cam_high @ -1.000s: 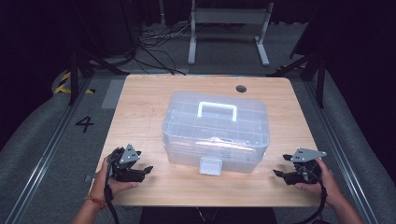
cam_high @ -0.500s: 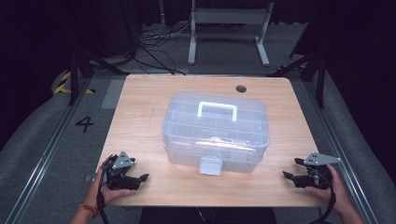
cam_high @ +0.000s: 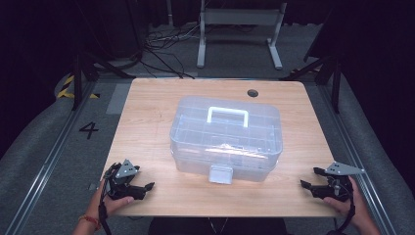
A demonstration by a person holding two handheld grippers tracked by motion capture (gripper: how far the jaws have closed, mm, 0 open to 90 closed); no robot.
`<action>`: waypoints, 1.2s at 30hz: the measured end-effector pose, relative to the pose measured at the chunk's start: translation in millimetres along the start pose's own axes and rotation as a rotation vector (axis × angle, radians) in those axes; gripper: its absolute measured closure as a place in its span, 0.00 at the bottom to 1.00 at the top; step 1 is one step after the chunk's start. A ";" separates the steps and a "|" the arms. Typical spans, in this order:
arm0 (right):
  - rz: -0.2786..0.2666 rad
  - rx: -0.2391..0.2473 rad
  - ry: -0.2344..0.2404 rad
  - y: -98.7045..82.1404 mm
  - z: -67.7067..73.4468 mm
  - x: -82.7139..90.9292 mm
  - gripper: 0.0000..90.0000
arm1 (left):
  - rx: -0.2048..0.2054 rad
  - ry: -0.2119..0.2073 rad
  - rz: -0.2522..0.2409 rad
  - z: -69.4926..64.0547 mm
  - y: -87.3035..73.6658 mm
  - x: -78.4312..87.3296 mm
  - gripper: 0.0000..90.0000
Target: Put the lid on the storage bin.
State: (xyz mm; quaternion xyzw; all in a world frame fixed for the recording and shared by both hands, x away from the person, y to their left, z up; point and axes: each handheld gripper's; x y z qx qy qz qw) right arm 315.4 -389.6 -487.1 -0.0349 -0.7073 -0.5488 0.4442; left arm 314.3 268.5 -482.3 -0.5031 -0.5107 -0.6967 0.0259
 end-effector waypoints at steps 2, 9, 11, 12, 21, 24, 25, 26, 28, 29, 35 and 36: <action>0.000 -0.001 -0.001 0.1 0.1 -0.1 0.24 | -0.001 0.000 0.000 0.0 0.0 0.0 0.18; 0.000 -0.003 -0.004 0.1 0.3 -0.2 0.24 | 0.002 -0.002 -0.003 0.0 -0.1 -0.3 0.18; 0.000 -0.003 -0.004 0.2 0.3 -0.2 0.24 | 0.001 -0.001 -0.002 0.0 -0.1 -0.2 0.18; 0.000 -0.004 -0.004 0.2 0.3 -0.2 0.24 | 0.001 -0.001 -0.002 0.0 -0.1 -0.2 0.18; -0.001 -0.005 -0.005 0.1 0.0 -0.2 0.24 | 0.005 0.000 0.000 0.1 -0.7 0.6 0.18; 0.000 -0.006 -0.007 0.2 -0.1 -0.2 0.24 | 0.005 0.000 0.000 0.2 -0.7 0.5 0.17; 0.000 -0.006 -0.007 0.1 -0.1 -0.2 0.24 | 0.005 0.000 0.000 0.1 -0.7 0.5 0.17; 0.000 -0.007 -0.008 0.2 -0.1 -0.2 0.24 | 0.005 0.000 0.000 0.1 -0.7 0.5 0.17; 0.000 -0.007 -0.008 0.1 -0.2 -0.2 0.24 | 0.005 0.000 0.000 0.1 -0.7 0.5 0.17; 0.000 -0.007 -0.008 0.1 -0.2 -0.2 0.24 | 0.005 0.000 0.000 0.1 -0.7 0.5 0.17; -0.001 -0.005 -0.010 0.1 -0.4 -0.2 0.24 | 0.005 0.001 0.000 0.1 -0.7 0.5 0.17; 0.000 -0.006 -0.010 0.1 -0.3 -0.2 0.24 | 0.005 0.000 0.000 0.1 -0.7 0.5 0.17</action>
Point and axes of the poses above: each handheld gripper's, and its own axes: x roughly backward along the jaws, y roughly out of its top, z roughly to its left, and after that the axes turned 1 degree about x, right-handed
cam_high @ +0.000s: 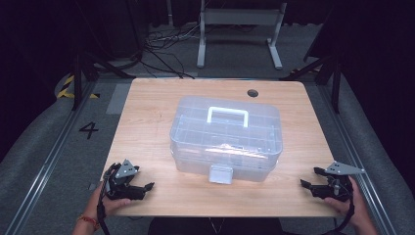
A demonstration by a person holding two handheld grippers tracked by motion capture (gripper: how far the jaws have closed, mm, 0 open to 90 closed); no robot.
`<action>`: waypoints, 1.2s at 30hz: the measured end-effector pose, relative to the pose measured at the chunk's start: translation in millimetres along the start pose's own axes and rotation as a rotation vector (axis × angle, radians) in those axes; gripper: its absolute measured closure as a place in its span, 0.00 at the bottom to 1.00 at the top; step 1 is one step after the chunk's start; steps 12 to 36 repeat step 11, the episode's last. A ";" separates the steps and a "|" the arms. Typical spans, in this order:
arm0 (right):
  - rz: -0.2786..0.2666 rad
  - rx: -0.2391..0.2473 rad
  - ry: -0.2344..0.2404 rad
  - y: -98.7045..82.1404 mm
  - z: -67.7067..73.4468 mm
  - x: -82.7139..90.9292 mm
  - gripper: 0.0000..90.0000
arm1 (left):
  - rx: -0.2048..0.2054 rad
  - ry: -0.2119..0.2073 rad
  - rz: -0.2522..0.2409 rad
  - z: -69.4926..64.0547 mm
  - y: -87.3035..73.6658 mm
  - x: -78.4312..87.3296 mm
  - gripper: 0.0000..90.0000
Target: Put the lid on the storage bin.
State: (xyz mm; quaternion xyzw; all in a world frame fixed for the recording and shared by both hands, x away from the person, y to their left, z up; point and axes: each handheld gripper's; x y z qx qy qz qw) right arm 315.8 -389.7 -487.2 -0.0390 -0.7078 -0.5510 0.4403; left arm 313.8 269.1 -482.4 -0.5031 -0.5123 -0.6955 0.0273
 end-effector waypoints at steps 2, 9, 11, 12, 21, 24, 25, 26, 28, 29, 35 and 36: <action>0.001 -0.001 0.001 0.0 0.1 0.0 0.24 | 0.000 0.000 0.000 0.0 0.0 0.0 0.17; 0.000 0.000 0.000 0.0 0.0 0.0 0.24 | 0.000 0.000 0.000 0.0 0.0 0.0 0.17; 0.000 -0.001 -0.004 0.0 -0.3 0.0 0.24 | 0.000 0.001 0.000 -0.1 0.0 0.0 0.17; 0.000 -0.001 -0.004 0.0 -0.3 0.0 0.24 | 0.000 0.001 0.000 -0.1 0.0 0.0 0.17; 0.000 -0.001 -0.004 0.0 -0.3 0.0 0.24 | 0.000 0.001 0.000 -0.1 0.0 0.0 0.17; 0.000 -0.001 -0.004 0.0 -0.3 0.0 0.24 | 0.000 0.001 0.000 -0.1 0.0 0.0 0.17; 0.000 -0.001 -0.004 0.0 -0.3 0.0 0.24 | 0.000 0.001 0.000 -0.1 0.0 0.0 0.17; 0.000 -0.001 -0.004 0.0 -0.3 0.0 0.24 | 0.000 0.001 0.000 -0.1 0.0 0.0 0.17; 0.000 -0.001 -0.004 0.0 -0.3 0.0 0.24 | 0.000 0.001 0.000 -0.1 0.0 0.0 0.17; 0.000 -0.001 -0.004 0.0 -0.3 0.0 0.24 | 0.000 0.001 0.000 -0.1 0.0 0.0 0.17; 0.000 -0.001 -0.004 0.0 -0.3 0.0 0.24 | 0.000 0.001 0.000 -0.1 0.0 0.0 0.17; 0.000 -0.001 -0.004 0.0 -0.3 0.0 0.24 | 0.000 0.001 0.000 -0.1 0.0 0.0 0.17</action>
Point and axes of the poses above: each handheld gripper's, and its own axes: x roughly backward along the jaws, y roughly out of its top, z roughly to its left, and after that the axes turned 1 degree about x, right-handed
